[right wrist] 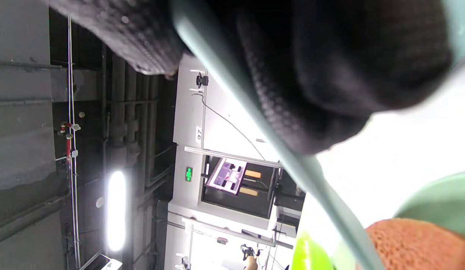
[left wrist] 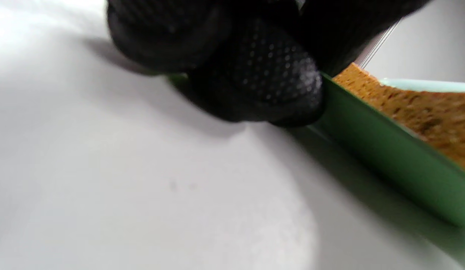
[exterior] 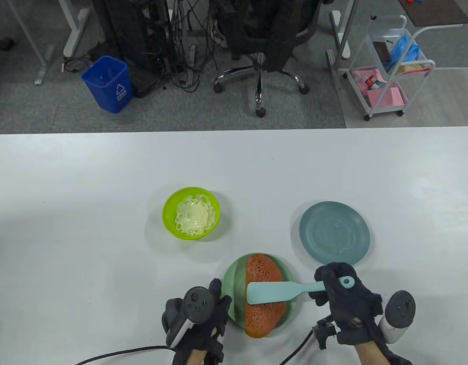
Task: Dip dessert spatula into salad dressing and spread onto bread slice
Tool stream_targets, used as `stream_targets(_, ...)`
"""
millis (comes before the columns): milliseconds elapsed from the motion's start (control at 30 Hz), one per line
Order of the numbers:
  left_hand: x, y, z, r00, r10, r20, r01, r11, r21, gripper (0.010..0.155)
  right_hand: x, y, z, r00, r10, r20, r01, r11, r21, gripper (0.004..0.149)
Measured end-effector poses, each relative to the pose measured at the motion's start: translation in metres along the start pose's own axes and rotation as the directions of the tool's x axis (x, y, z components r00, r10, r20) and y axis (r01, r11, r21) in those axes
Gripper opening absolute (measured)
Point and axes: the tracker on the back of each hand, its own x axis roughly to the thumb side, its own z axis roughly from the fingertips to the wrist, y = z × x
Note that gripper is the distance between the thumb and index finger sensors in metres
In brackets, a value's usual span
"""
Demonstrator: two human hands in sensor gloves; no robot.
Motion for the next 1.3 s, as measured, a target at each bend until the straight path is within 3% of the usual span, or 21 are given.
stream_targets(433,-0.001,0.000,0.000,1.000,0.005,-0.005,-0.005,1.000,-0.001,0.060,0.011,-0.025,-0.006,0.995,0.099,0.024,-0.097,0.993,-0.072,0.035)
stream_targets(833,-0.001,0.000,0.000,1.000,0.009,-0.004,-0.009,1.000,-0.004,0.060,0.005,-0.056,-0.011,0.998,0.053,-0.023,-0.056,0.987,-0.153,0.035)
stream_targets(1033,-0.001,0.000,0.000,1.000,0.003,-0.005,-0.003,1.000,0.001,0.059,0.003,-0.054,-0.011,0.999,0.047,-0.019,-0.049,0.987,-0.154,0.034)
stream_targets(1300,-0.001,-0.001,0.001,1.000,-0.001,-0.003,0.001,1.000,0.004,0.059,-0.006,-0.044,-0.012,0.994,-0.107,-0.006,0.106,0.991,-0.087,0.035)
